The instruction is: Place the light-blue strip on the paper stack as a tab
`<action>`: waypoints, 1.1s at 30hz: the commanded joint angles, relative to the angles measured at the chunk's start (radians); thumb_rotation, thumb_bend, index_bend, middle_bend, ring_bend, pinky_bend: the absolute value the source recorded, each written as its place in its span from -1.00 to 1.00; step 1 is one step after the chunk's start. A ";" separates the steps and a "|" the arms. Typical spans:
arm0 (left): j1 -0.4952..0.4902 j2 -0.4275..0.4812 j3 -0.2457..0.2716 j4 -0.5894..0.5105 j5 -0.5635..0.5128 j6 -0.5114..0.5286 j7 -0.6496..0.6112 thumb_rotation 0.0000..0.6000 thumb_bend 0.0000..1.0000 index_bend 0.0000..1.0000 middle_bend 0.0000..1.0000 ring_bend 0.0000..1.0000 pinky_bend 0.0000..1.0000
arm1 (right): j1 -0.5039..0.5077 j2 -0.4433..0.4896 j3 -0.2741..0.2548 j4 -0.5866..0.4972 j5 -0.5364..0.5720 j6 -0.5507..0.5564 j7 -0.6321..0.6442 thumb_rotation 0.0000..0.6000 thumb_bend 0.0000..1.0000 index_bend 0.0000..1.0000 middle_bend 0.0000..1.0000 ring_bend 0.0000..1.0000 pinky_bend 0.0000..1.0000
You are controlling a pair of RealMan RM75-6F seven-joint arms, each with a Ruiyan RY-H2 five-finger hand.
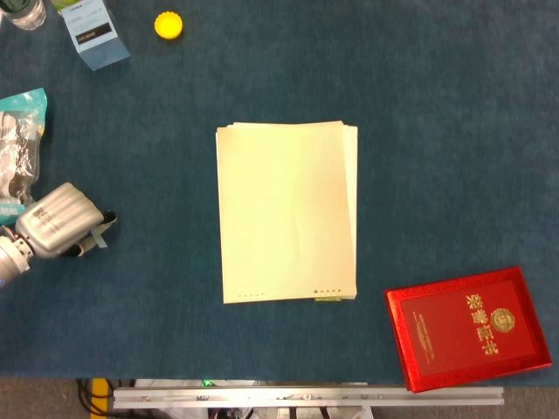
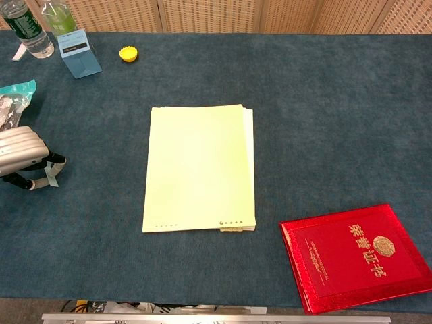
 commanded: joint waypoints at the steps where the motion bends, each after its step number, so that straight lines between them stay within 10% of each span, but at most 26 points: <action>1: 0.000 -0.001 0.002 0.002 0.000 -0.003 0.001 1.00 -0.32 0.13 0.97 0.99 0.98 | -0.001 0.000 0.000 0.001 -0.001 0.001 0.002 1.00 -0.24 -0.26 -0.15 -0.04 -0.11; 33: -0.056 0.083 -0.023 -0.192 -0.008 0.029 0.045 1.00 -0.32 0.16 0.97 1.00 0.98 | -0.008 0.001 0.002 0.034 -0.006 0.001 0.049 1.00 -0.24 -0.26 -0.15 -0.02 -0.11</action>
